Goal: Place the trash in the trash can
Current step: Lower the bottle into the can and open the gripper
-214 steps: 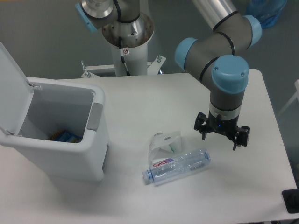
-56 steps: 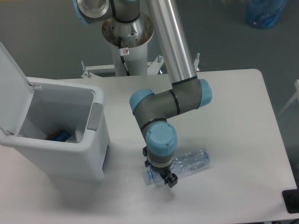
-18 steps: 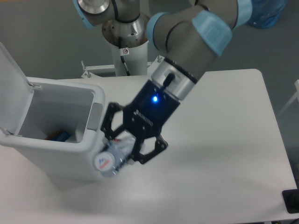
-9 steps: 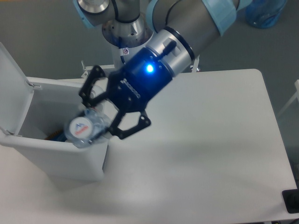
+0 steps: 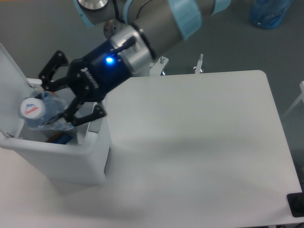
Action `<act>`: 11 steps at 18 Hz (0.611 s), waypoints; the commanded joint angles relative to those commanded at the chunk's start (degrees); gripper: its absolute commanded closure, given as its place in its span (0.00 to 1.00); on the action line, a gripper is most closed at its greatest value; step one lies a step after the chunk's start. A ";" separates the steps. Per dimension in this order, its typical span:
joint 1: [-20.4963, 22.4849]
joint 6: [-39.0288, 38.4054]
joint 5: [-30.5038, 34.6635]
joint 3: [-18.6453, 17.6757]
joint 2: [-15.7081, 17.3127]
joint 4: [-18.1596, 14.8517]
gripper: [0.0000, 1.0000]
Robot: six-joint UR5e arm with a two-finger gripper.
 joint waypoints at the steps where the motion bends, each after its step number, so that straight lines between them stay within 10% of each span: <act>1: -0.35 2.98 0.00 -1.23 0.17 0.00 0.77; 5: -0.71 6.62 0.00 -5.89 2.98 0.00 0.70; 7: -0.71 8.01 0.00 -6.16 3.25 0.09 0.13; 8: -0.71 8.63 0.09 -6.16 3.16 0.09 0.00; 11: -0.54 8.64 0.09 -6.08 3.16 0.35 0.00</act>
